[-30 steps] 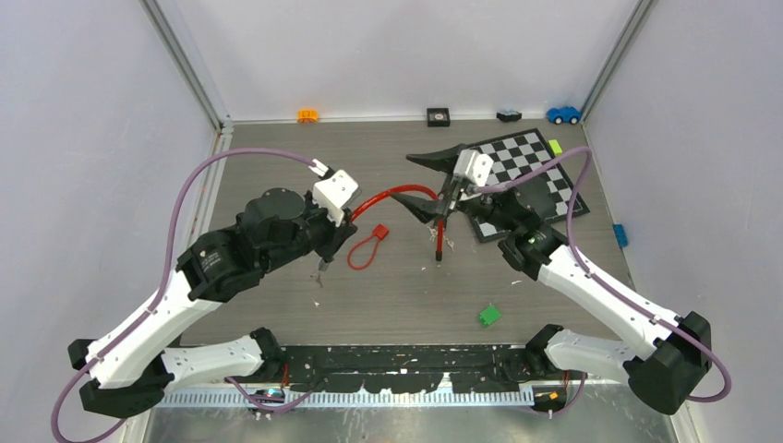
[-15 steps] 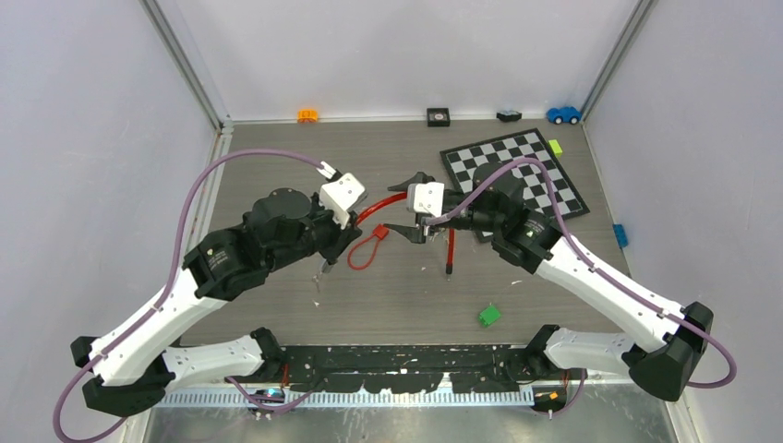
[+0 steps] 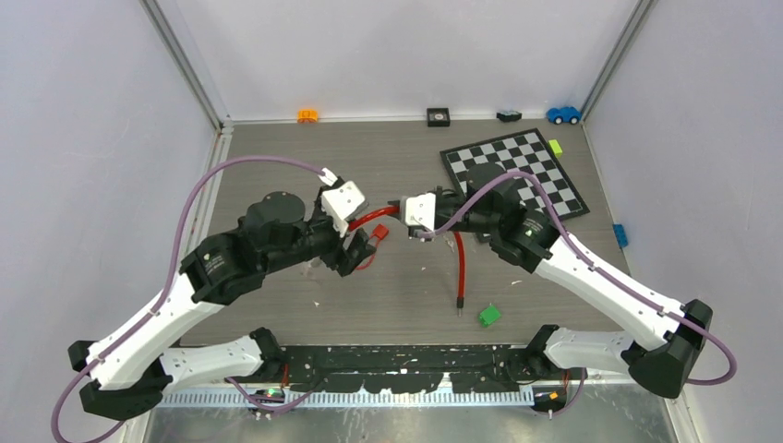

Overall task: Lock with the key
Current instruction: Adjust the lock.

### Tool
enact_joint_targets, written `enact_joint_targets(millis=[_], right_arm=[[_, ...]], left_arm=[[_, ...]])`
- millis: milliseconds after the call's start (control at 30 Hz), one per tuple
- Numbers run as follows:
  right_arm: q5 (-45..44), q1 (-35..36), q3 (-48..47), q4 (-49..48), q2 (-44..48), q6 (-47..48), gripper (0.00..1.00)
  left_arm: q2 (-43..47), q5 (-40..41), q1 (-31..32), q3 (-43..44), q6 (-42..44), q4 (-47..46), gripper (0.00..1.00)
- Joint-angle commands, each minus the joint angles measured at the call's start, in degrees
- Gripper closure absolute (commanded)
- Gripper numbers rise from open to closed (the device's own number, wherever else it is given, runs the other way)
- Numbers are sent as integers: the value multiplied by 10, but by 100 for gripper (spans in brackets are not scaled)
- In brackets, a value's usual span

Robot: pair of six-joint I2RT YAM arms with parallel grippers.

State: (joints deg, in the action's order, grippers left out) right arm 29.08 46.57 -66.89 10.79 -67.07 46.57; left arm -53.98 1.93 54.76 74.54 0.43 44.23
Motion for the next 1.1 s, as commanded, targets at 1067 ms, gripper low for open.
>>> enact_joint_targets(millis=[1067], right_arm=[[16, 2, -124, 313, 219, 293, 99]], left_arm=[[58, -449, 5, -45, -156, -196, 19]])
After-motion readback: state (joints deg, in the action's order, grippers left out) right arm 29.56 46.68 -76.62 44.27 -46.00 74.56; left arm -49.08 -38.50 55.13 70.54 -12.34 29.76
